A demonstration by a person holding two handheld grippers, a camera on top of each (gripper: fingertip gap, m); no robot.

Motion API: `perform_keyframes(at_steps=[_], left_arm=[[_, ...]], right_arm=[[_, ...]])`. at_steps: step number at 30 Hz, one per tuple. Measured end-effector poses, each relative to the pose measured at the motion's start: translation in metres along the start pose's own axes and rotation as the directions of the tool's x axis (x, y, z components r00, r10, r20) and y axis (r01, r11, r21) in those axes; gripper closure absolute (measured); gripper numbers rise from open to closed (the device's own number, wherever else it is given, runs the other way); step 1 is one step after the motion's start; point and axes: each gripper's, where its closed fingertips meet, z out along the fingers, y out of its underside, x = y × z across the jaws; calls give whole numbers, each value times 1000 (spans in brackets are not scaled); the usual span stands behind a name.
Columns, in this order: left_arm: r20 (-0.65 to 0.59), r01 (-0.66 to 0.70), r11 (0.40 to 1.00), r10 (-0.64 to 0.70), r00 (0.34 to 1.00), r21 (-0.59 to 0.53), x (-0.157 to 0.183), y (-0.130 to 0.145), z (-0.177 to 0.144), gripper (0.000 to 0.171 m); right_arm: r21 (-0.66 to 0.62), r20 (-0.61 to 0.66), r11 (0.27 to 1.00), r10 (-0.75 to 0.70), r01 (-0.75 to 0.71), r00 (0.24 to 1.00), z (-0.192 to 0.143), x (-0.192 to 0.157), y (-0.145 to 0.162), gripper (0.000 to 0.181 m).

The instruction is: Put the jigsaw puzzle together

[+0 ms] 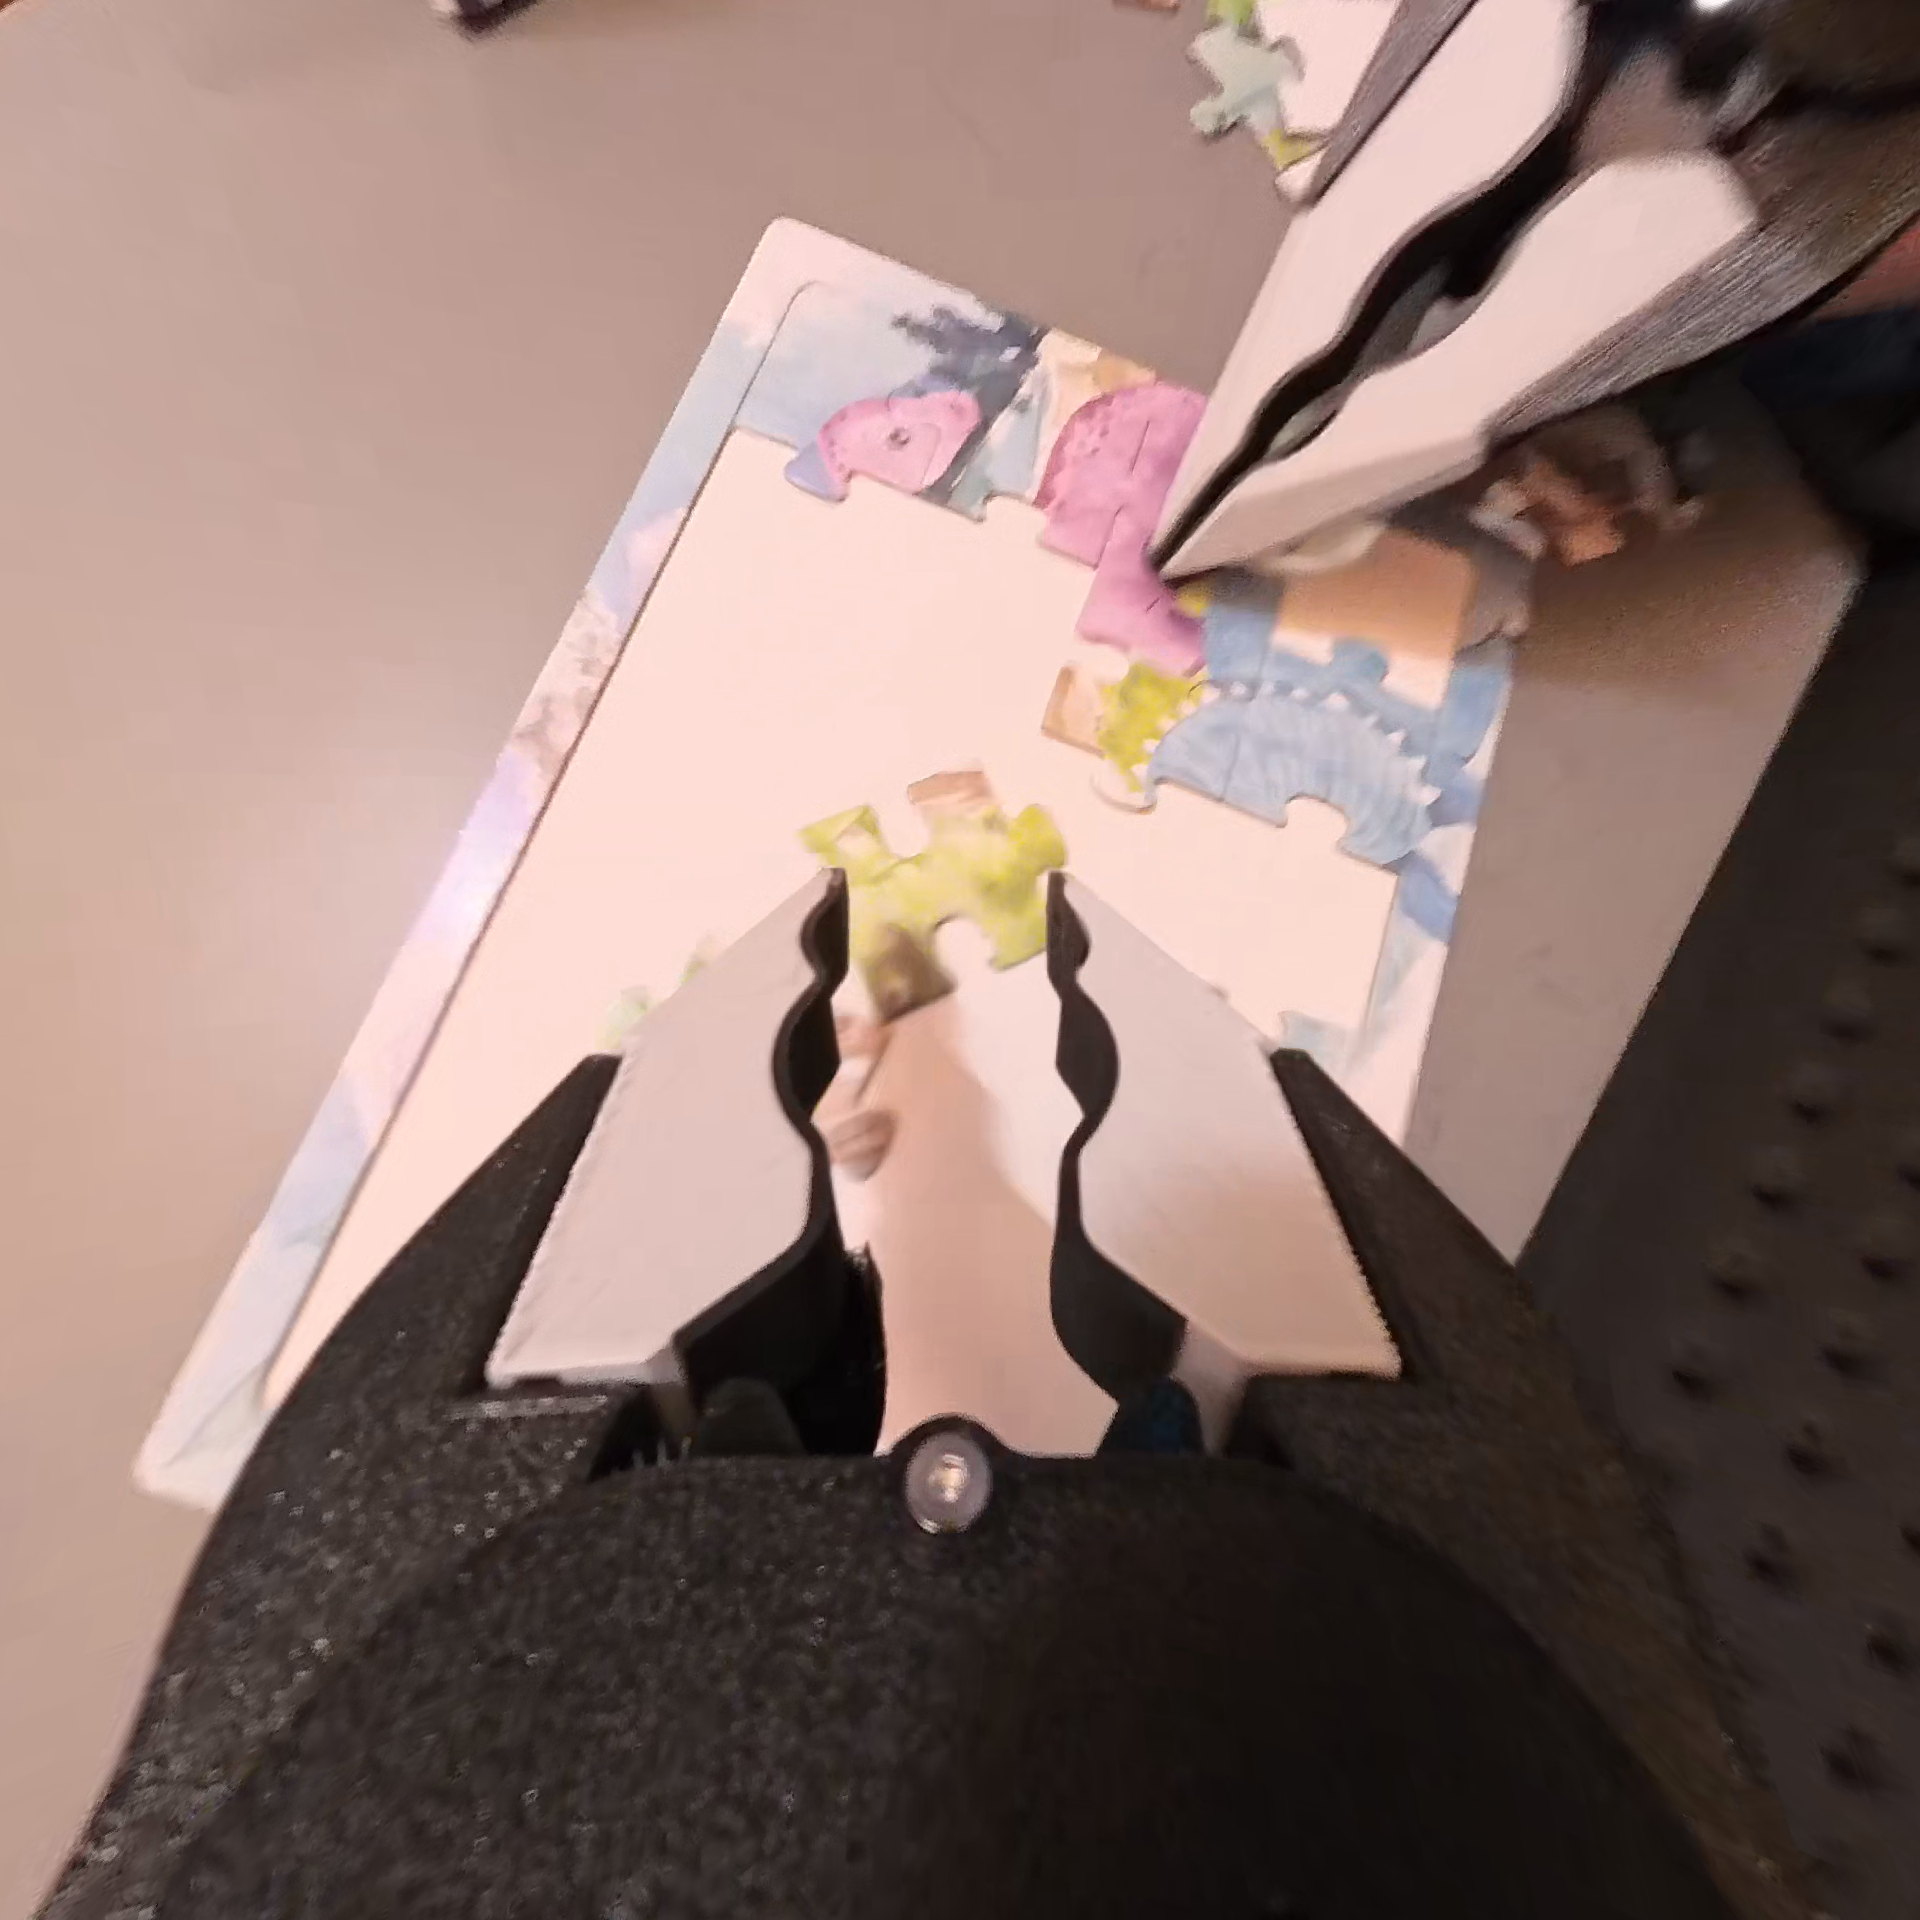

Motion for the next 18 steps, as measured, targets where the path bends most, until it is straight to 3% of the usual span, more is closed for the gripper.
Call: perform_keyframes(at_steps=[2, 5, 10, 14, 18], left_arm=[[-36, -40, 999, 41, 999, 28, 20, -12, 9, 139], [29, -108, 994, 108, 994, -6, 29, -21, 30, 161], [-19, -106, 991, 105, 994, -76, 45, -14, 53, 164], [-9, -106, 992, 106, 994, -69, 45, -13, 53, 167], [-1, -101, 993, 101, 995, -69, 46, -13, 54, 170]], right_arm=[[-11, 7, 1000, 7, -7, 1000, -1, -1, 0, 181], [34, -17, 999, 19, -19, 1000, -13, 10, -6, 181], [15, -39, 994, 105, -104, 994, -24, 27, 8, 181], [-26, -46, 997, 75, -76, 996, -18, 24, 18, 181], [-21, -7, 990, 139, -139, 990, -18, 24, 18, 181]])
